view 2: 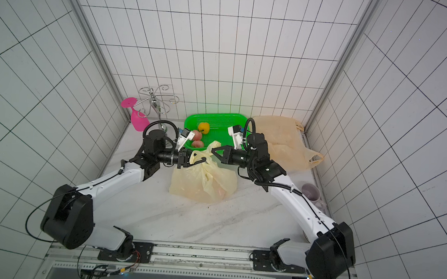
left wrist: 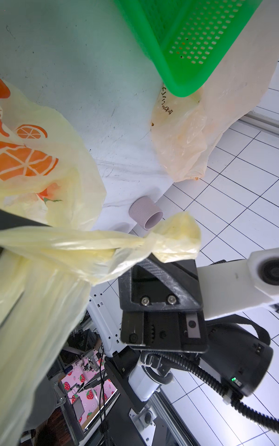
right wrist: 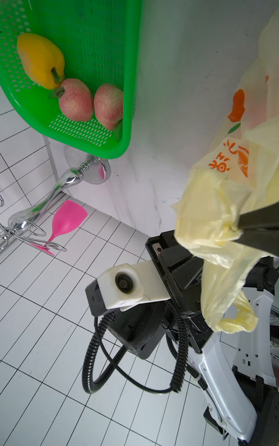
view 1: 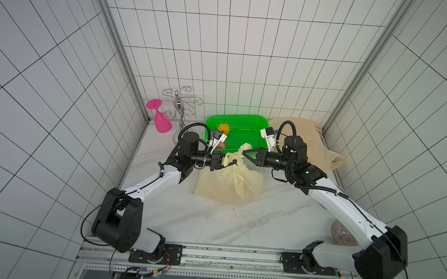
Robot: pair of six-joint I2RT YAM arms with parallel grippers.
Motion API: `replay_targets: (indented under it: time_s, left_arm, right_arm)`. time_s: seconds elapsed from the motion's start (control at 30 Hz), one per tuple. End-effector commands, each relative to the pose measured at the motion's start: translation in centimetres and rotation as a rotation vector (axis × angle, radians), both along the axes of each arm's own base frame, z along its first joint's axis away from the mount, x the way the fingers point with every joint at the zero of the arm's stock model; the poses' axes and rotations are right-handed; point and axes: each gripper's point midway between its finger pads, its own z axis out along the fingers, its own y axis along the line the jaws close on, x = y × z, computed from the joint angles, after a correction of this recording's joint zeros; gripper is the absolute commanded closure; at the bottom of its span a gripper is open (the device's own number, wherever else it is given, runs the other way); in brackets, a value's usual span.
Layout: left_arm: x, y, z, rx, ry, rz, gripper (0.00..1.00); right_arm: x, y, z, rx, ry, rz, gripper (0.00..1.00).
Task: Place the peach into a plastic bag & tie a knot
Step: Cross the plastic bag at the center of the board.
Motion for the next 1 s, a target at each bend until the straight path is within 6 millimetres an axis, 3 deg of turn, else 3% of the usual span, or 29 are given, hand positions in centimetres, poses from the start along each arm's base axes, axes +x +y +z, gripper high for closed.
replay_targets:
  time_s: [0.0, 0.2, 0.43, 0.6, 0.73, 0.97]
  left_arm:
    - [1.0, 0.8, -0.6, 0.003, 0.042, 0.05, 0.93]
    - [1.2, 0.9, -0.8, 0.002, 0.055, 0.056, 0.94]
    - [1.1, 1.0, -0.6, -0.007, 0.056, 0.053, 0.92]
    - [1.3, 1.0, -1.0, -0.008, 0.075, 0.055, 0.95]
    - [1.8, 1.2, -1.0, -0.008, 0.088, 0.071, 0.94]
    - [2.1, 1.4, -1.4, -0.006, 0.117, 0.079, 0.95]
  right_arm:
    - [1.1, -2.4, -0.5, -0.05, -0.07, -0.098, 1.0]
    - [0.0, -2.5, 0.0, -0.083, -0.142, -0.059, 1.0]
    - [-1.4, -2.2, -1.4, -0.133, -0.155, -0.024, 1.0]
    - [-2.2, -2.1, -0.4, -0.146, -0.235, -0.013, 1.0]
    - [-4.3, -1.8, 0.4, -0.143, -0.327, 0.048, 1.0]
    - [-7.5, -1.1, -1.9, -0.199, -0.367, 0.162, 1.0]
